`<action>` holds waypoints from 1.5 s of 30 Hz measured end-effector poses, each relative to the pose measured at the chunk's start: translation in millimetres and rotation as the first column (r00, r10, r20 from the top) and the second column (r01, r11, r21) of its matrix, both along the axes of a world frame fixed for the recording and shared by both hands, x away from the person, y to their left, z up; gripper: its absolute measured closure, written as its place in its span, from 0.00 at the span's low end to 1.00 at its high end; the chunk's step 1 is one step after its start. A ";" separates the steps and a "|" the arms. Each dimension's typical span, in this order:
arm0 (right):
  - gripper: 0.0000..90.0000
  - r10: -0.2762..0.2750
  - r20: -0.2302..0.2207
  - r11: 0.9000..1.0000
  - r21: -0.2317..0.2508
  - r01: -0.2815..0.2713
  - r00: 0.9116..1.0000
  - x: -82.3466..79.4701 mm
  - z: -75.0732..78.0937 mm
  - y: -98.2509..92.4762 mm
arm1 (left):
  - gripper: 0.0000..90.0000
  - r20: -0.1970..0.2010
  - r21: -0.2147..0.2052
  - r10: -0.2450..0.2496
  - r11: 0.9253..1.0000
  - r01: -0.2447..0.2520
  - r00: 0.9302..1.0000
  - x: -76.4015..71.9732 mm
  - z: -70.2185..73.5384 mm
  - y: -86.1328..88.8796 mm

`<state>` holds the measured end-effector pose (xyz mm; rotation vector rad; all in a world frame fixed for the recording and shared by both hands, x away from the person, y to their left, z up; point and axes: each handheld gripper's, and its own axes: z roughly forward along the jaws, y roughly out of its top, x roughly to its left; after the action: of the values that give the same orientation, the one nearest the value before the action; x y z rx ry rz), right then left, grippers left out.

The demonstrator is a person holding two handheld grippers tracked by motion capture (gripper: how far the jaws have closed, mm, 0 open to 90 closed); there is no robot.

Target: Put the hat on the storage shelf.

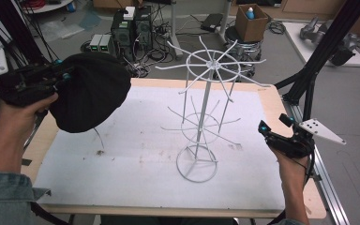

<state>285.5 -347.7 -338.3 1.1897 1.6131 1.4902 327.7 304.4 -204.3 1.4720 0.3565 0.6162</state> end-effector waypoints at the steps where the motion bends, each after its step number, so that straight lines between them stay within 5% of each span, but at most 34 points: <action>1: 0.15 0.000 0.002 1.000 0.000 0.000 1.000 0.0 0.0 -0.2 | 0.78 0.000 -0.003 0.006 1.000 -0.006 1.000 1.9 4.6 -1.0; 11: 0.15 0.003 -0.006 1.000 0.004 -0.003 1.000 1.4 -0.9 0.1 | 0.77 0.040 -0.058 0.002 0.998 0.000 0.999 9.2 45.1 -11.4; 18: 0.15 0.001 -0.004 1.000 0.004 -0.001 1.000 1.3 -1.0 0.2 | 0.77 0.067 -0.050 -0.025 0.998 0.029 0.997 10.4 67.5 -25.8; 29: 0.15 0.002 -0.007 1.000 -0.001 -0.002 1.000 1.3 -1.1 0.2 | 0.77 0.070 -0.086 -0.016 0.996 0.022 0.997 15.9 89.6 -50.6; 45: 0.15 0.005 -0.003 1.000 0.002 -0.005 1.000 1.5 -1.1 1.1 | 0.77 0.105 -0.086 -0.042 0.995 0.052 0.994 18.4 110.4 -92.6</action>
<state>287.0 -346.6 -339.4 1.1909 1.6181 1.4942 346.1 211.7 -93.9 1.3546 0.2651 0.6281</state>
